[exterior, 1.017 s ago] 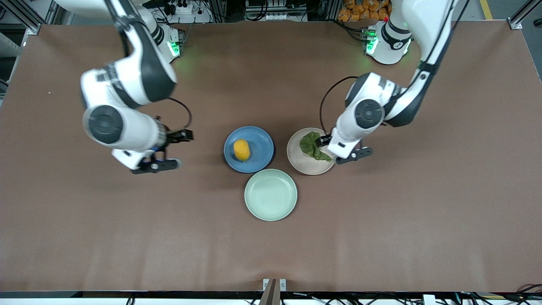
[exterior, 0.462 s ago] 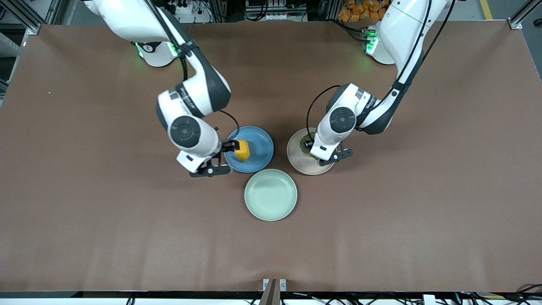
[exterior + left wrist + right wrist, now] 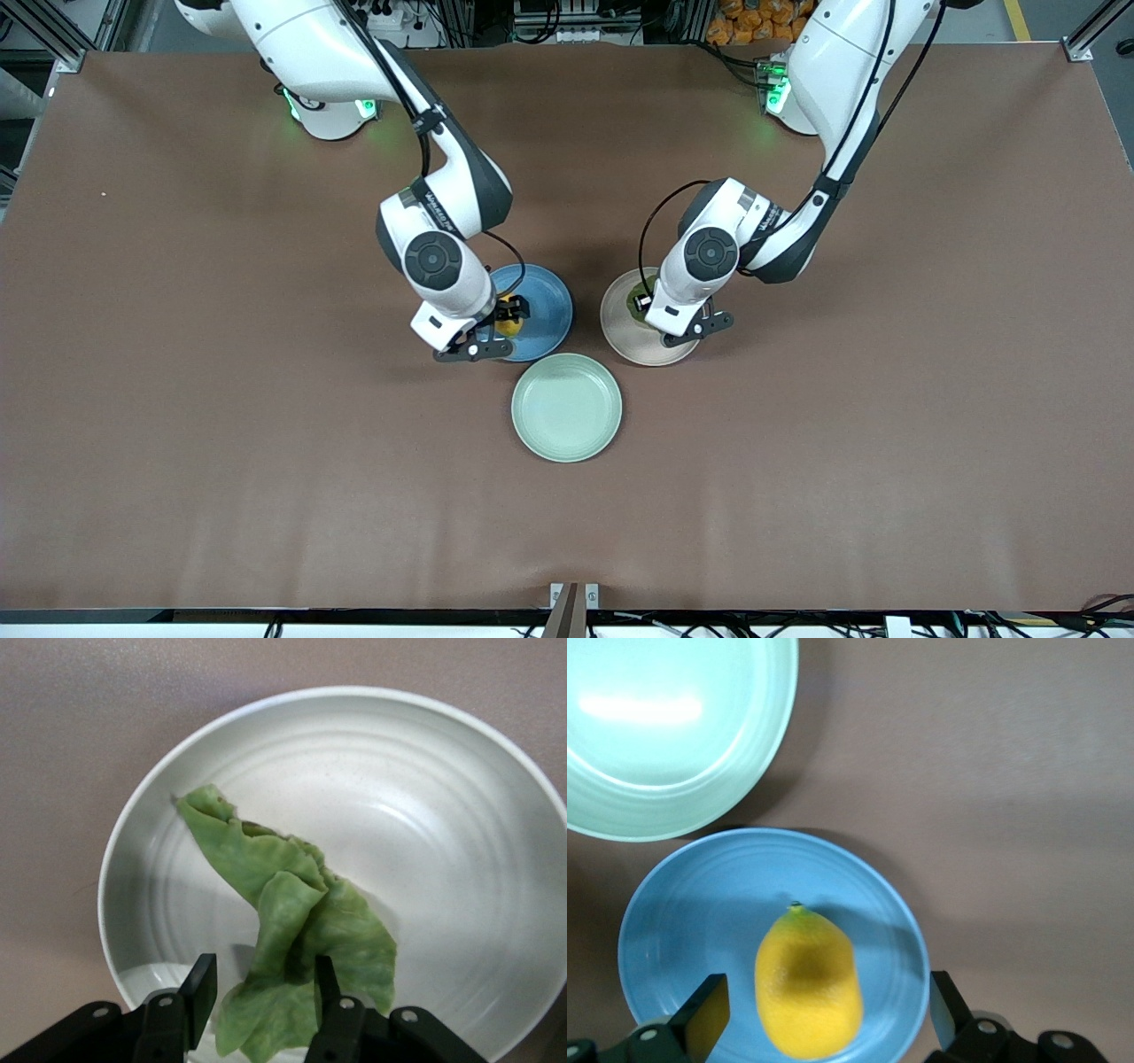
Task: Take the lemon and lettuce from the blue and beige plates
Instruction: 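Close the right gripper on the lemon while the left gripper grips the lettuce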
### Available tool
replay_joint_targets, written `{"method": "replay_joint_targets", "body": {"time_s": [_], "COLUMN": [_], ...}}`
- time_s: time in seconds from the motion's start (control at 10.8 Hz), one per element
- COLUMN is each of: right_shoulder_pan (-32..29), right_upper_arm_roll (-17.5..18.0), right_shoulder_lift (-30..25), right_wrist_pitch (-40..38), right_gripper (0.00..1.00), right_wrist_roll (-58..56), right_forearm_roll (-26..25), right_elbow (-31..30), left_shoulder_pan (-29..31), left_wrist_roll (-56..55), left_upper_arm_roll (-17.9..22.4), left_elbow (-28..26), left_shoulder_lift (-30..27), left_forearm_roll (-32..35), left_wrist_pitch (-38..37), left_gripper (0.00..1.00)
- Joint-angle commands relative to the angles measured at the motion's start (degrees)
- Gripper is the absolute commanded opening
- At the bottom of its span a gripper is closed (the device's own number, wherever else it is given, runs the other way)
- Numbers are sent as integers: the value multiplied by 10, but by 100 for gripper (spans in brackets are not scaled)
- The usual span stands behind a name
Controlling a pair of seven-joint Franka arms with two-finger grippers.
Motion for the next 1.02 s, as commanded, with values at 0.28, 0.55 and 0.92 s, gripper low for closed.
{"method": "replay_joint_targets", "body": {"time_s": [0.28, 0.55, 0.92], "right_shoulder_pan": [36, 37, 29], "right_upper_arm_roll": [-5, -5, -5], "right_shoulder_lift": [35, 41, 40], "right_wrist_pitch": [84, 81, 58], "right_gripper": [100, 93, 19], "right_wrist_roll": [37, 39, 35], "right_forearm_roll": [8, 8, 7], "right_elbow": [-29, -28, -14], "left_shoulder_pan": [-6, 7, 89], "left_wrist_roll": [-54, -69, -8], "left_upper_arm_roll": [6, 8, 8], "left_elbow": [27, 81, 179], "left_shoulder_lift": [-7, -44, -81], "left_forearm_roll": [16, 16, 35], "left_wrist_pitch": [-8, -118, -277], "left_gripper": [0, 0, 0]}}
